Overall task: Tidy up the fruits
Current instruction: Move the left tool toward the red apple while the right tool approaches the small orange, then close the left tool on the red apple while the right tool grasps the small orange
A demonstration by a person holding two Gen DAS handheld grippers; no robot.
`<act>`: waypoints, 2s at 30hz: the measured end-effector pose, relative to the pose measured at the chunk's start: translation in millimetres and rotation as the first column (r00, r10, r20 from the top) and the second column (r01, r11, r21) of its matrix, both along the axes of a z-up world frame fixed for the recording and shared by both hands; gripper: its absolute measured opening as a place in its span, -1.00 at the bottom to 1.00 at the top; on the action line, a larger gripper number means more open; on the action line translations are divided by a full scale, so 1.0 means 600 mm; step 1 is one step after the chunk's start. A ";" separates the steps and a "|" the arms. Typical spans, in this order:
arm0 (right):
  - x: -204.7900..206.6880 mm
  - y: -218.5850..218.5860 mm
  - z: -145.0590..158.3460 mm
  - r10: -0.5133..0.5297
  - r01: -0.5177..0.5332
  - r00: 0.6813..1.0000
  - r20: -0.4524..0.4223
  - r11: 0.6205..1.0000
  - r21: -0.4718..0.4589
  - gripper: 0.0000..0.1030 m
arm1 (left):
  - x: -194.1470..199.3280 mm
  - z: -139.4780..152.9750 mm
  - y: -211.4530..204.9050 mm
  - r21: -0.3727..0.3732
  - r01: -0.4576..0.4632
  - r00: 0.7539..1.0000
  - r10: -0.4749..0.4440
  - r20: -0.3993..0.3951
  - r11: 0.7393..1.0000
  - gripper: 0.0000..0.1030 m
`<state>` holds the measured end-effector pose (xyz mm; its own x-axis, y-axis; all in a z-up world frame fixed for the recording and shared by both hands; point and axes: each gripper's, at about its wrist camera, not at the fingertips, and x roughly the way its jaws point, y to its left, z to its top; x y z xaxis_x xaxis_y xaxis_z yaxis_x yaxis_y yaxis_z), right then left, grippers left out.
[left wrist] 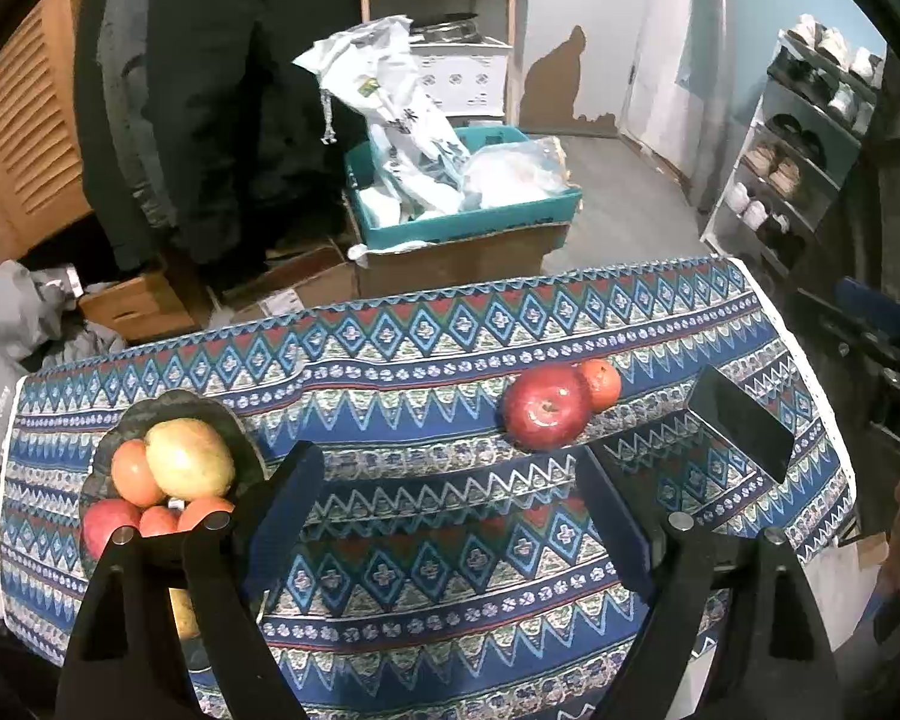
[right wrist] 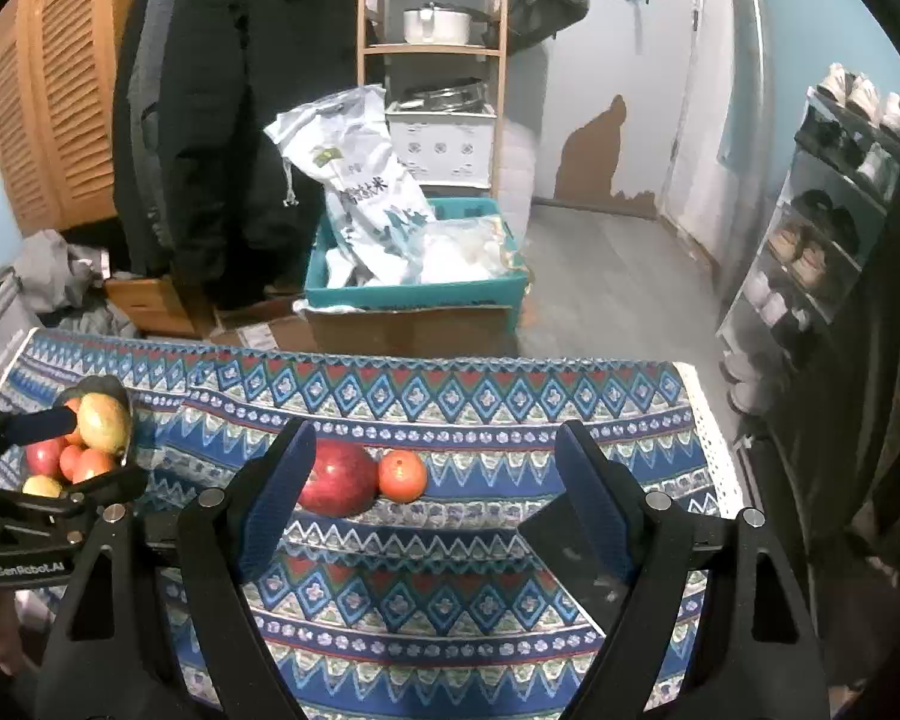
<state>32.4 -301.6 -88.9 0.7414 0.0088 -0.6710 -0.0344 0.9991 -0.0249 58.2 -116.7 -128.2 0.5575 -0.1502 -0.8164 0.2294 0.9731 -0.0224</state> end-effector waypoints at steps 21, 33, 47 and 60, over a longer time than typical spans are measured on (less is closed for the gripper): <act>0.061 -0.046 -0.128 -0.031 0.037 0.977 -0.210 0.999 0.023 0.59 | 0.071 -0.103 -0.083 0.008 0.094 0.988 -0.092 -0.123 0.996 0.71; 0.094 -0.082 -0.197 -0.070 0.100 0.954 -0.292 0.991 0.088 0.59 | 0.105 -0.171 -0.119 0.012 0.124 0.973 -0.119 -0.196 0.992 0.71; 0.128 -0.094 -0.236 -0.065 0.111 0.940 -0.336 0.987 0.120 0.59 | 0.144 -0.224 -0.149 0.008 0.158 0.957 -0.151 -0.249 0.987 0.71; 0.144 -0.082 -0.241 -0.053 0.096 0.942 -0.331 0.989 0.116 0.59 | 0.164 -0.232 -0.154 -0.063 0.157 0.957 -0.167 -0.238 0.986 0.47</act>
